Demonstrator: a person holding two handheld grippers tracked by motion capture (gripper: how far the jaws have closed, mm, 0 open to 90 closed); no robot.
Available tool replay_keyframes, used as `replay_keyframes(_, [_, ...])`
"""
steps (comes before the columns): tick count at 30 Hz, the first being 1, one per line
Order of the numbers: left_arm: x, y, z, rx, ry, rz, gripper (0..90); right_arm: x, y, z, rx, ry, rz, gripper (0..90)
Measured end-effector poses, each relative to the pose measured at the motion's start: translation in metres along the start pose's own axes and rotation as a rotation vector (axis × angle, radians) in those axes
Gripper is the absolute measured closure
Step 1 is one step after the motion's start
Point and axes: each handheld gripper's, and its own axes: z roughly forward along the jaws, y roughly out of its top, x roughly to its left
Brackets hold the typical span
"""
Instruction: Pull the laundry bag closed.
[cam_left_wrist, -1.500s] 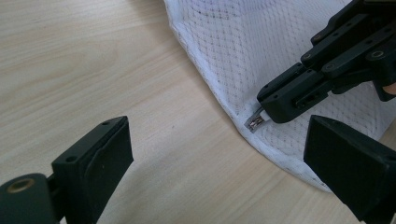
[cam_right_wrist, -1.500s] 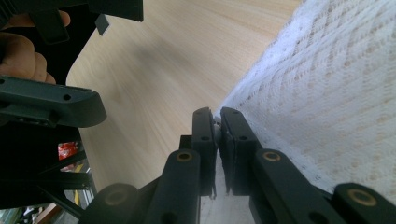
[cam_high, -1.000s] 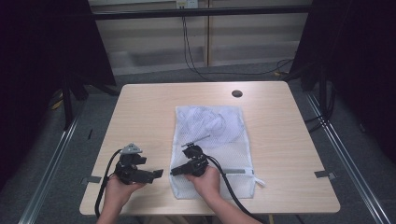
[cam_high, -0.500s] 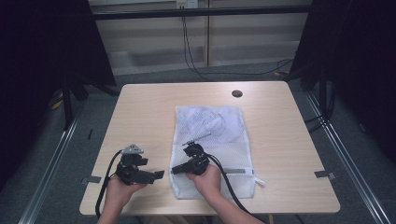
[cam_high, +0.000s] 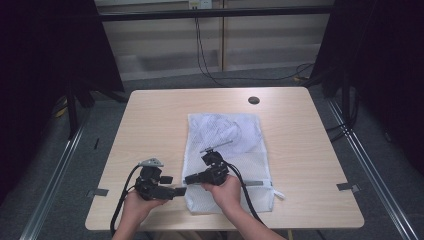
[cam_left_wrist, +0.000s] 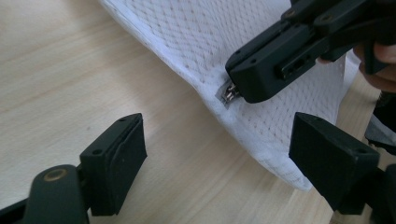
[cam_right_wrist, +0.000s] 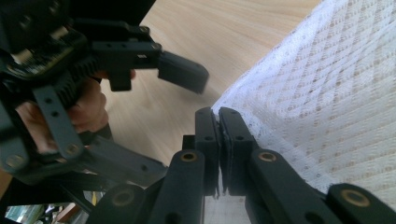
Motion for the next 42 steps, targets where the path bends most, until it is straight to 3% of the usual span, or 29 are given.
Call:
replay_keyframes(10, [-0.004,0.002,0.008,-0.013,-0.054,-0.011,32.2,0.002,0.001,-0.005,-0.016,0.011,-0.003,86.9])
replay_keyframes(12, [-0.004,0.001,0.011,-0.022,-0.063,-0.034,37.5,0.002,0.001,-0.007,-0.017,0.013,0.001,86.9])
replay_keyframes(15, [-0.003,0.002,0.014,-0.025,-0.082,-0.056,52.2,0.003,0.002,-0.008,-0.025,0.024,0.001,86.9])
replay_keyframes(22, [-0.006,0.005,0.019,-0.035,-0.097,-0.071,63.1,0.005,0.003,-0.012,-0.028,0.023,-0.011,86.9])
replay_keyframes(29, [-0.005,0.006,0.021,-0.030,-0.105,-0.098,75.6,0.005,0.003,-0.015,-0.032,0.021,-0.017,86.9])
replay_keyframes(34, [-0.005,0.006,0.019,-0.037,-0.084,-0.107,84.9,0.005,0.003,-0.017,-0.032,0.015,-0.020,86.9])
replay_keyframes(42, [-0.006,0.007,0.020,-0.034,-0.075,-0.118,87.4,0.003,0.002,-0.019,-0.027,0.000,-0.038,86.9])
